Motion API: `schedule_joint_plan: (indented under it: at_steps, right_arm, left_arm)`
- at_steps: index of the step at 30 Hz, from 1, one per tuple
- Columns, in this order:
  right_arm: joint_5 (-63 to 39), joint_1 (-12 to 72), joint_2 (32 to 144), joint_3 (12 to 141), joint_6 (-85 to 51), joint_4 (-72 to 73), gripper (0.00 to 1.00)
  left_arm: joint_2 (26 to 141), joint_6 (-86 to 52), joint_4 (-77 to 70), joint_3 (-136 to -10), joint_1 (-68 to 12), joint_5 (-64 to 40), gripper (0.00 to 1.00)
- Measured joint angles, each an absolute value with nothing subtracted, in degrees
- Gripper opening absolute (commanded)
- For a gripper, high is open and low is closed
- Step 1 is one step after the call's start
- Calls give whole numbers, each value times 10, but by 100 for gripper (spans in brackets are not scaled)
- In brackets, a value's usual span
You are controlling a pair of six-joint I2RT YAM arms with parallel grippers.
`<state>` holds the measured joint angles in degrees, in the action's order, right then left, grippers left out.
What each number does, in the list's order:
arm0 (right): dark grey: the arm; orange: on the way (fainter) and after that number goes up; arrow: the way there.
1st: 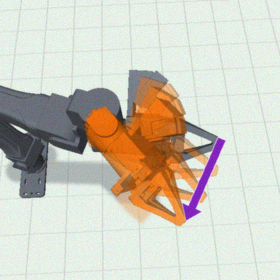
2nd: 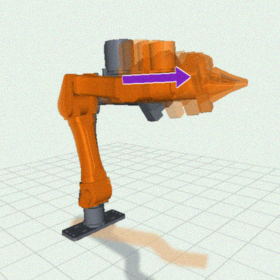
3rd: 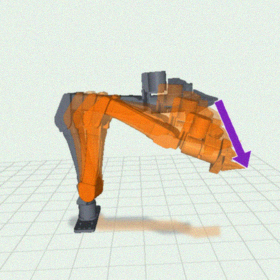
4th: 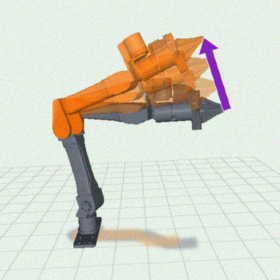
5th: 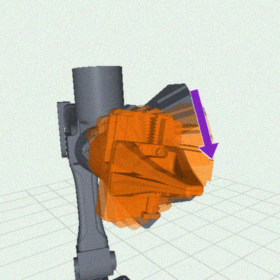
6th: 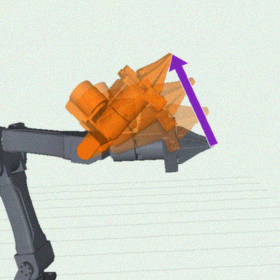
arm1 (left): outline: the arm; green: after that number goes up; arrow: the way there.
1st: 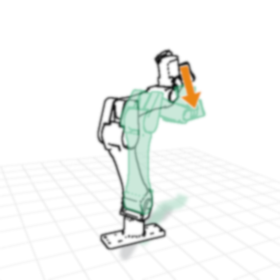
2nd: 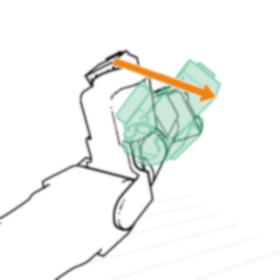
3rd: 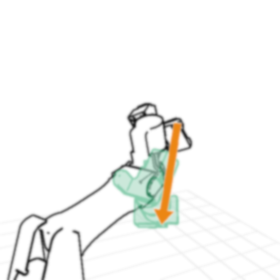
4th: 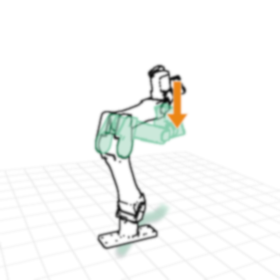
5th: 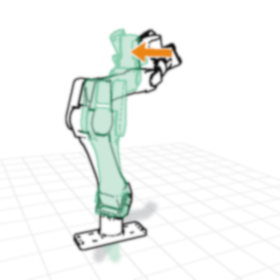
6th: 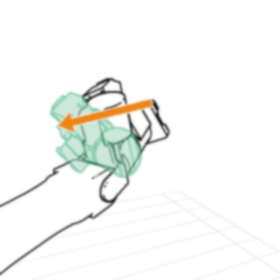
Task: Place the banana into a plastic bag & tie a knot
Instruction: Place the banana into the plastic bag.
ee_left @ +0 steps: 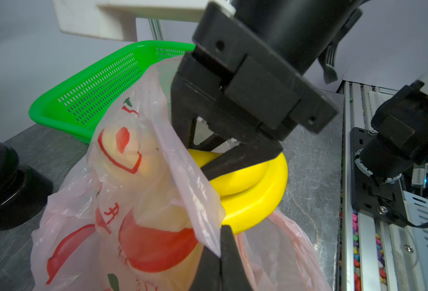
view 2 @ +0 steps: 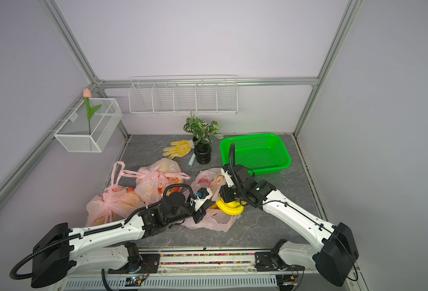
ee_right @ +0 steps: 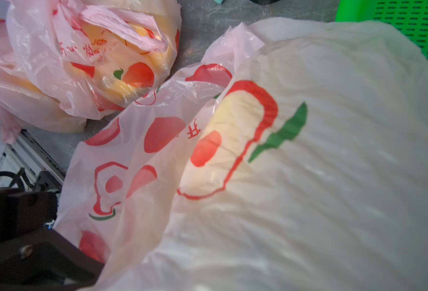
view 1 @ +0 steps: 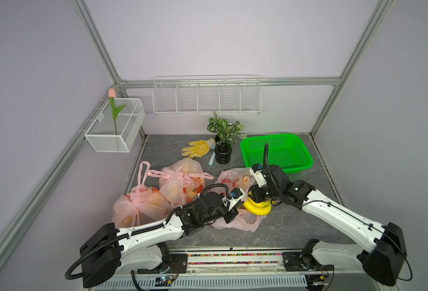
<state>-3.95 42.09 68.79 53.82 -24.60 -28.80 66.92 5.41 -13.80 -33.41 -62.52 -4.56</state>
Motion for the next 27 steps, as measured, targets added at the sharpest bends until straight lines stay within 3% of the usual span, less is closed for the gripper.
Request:
schedule_joint_plan:
  at_steps: [8, 19, 21, 27]
  right_arm:
    - [-56, 416, 668, 494, -349, -134, 29]
    - [-23, 444, 730, 409, -469, 80, 30]
    - [-12, 456, 741, 409, -475, 98, 36]
    - [-2, 470, 745, 409, -466, 116, 75]
  left_arm:
    - [674, 43, -194, -334, -641, -67, 0]
    - [687, 5, -267, -318, -645, -77, 0]
    - [684, -4, -272, -311, -645, -66, 0]
    - [629, -34, -276, -266, -633, -4, 0]
